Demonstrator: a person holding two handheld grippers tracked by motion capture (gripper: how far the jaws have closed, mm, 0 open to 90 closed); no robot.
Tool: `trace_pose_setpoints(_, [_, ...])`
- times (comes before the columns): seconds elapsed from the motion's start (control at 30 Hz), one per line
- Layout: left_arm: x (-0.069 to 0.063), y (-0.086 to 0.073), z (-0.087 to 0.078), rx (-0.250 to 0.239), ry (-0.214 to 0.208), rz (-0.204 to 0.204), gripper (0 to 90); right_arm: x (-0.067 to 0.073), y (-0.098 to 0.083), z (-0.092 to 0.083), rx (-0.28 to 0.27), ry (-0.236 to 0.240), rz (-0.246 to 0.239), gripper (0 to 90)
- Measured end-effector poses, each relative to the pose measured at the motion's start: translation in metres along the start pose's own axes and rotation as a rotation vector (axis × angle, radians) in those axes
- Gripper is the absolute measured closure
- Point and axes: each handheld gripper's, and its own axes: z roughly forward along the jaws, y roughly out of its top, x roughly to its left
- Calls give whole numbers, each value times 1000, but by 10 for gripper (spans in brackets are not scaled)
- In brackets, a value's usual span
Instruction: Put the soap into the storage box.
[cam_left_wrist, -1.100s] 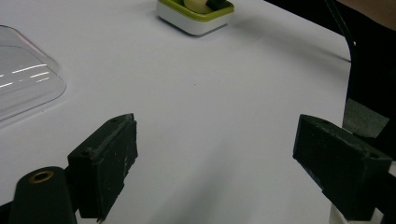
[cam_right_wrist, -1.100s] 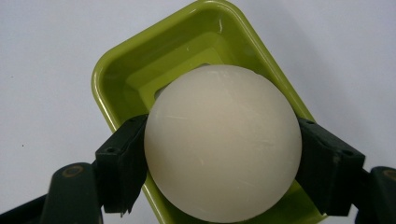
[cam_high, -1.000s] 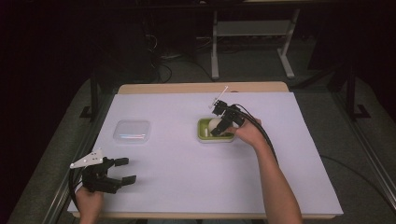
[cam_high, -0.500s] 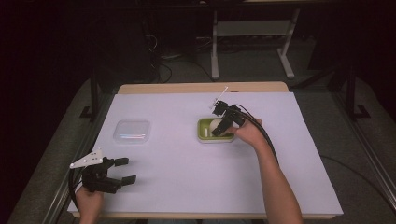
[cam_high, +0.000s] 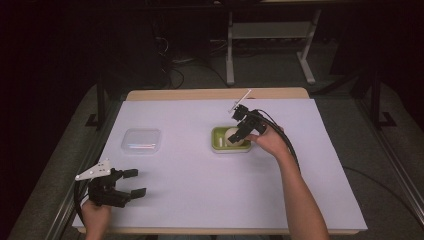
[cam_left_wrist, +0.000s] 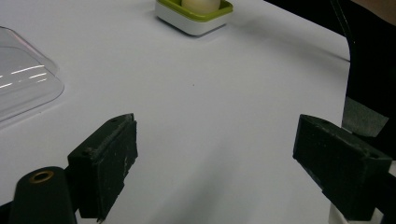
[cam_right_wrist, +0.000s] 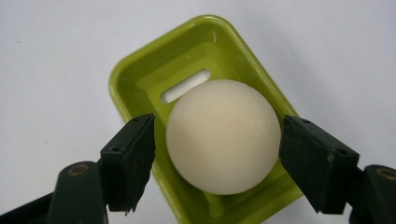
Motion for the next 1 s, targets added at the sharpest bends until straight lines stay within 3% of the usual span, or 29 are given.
trace_pose_setpoints(0.27, [-1,0,1,1,1,-4,132,1,-6,-9,-9,29,20,251])
trace_pose_setpoints(0.6, [-1,0,1,4,-1,0,132,9,-9,-20,-35,30,-15,253])
trace_pose_setpoints(1.0, [-1,0,2,8,-2,5,131,13,-27,-29,-63,58,11,246])
